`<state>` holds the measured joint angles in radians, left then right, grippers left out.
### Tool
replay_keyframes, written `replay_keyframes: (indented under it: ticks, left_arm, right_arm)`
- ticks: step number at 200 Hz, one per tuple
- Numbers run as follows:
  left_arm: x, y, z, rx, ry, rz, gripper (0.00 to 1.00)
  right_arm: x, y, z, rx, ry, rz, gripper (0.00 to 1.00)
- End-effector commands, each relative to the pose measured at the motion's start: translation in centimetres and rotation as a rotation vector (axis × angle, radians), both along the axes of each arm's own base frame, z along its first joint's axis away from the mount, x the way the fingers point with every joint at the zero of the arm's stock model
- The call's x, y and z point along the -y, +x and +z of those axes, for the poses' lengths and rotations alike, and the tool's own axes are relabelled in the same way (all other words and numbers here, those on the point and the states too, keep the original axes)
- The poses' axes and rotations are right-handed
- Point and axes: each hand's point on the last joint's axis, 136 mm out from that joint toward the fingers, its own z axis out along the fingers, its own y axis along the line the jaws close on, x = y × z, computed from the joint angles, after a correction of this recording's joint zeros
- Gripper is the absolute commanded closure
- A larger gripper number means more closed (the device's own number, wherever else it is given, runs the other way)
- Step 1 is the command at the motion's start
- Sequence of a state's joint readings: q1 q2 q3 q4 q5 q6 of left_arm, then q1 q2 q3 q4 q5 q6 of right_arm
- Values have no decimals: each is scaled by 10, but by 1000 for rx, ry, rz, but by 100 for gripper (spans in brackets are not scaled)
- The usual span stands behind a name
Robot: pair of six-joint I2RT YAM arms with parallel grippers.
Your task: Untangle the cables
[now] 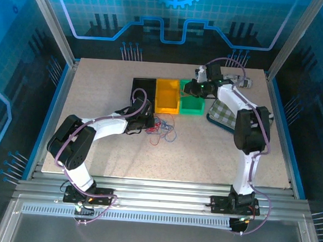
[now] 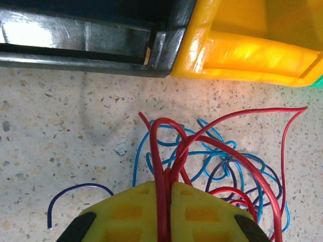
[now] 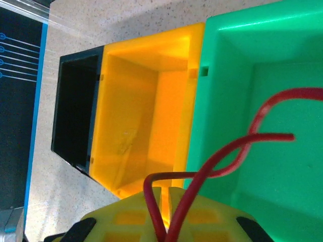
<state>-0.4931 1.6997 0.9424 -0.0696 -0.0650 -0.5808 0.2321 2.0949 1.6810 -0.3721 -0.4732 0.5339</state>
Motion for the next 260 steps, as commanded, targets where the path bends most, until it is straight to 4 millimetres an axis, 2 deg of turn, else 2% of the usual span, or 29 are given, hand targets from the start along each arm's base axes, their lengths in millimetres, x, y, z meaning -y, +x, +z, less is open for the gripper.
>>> replay_keyframes:
  ticks: [1,22,36,61,77,95,105,132,160,177,214,260]
  left_arm:
    - [-1,11,16,30,5,22,100]
    - [-1,11,14,21,7,25,100]
    - [-1,12,12,17,6,28,100]
    - [-2,12,9,13,14,34,100]
    - [-2,12,8,9,18,39,100]
    - [-3,13,7,6,22,42,100]
    - [-3,14,7,6,22,42,100]
    - [-1,15,4,-2,21,41,100]
    - [-2,15,4,-7,25,45,100]
    - [-3,14,5,-3,27,47,100]
    - [-4,14,5,-3,29,50,100]
    - [-4,14,5,-1,33,52,100]
  right_arm:
    - [-13,7,5,-40,71,29,88]
    - [-9,18,-6,-63,64,13,88]
    - [-7,25,-3,-44,55,5,88]
    - [5,31,21,69,-90,-7,88]
    - [9,29,38,168,-249,23,87]
    - [11,24,45,244,-449,83,87]
    - [17,23,43,253,-545,95,87]
    - [31,20,27,206,-660,106,87]
    - [30,11,3,207,-797,227,87]
    - [34,9,-3,229,-883,258,86]
    - [26,3,-12,235,-848,336,87]
    - [4,-1,9,292,-736,337,87]
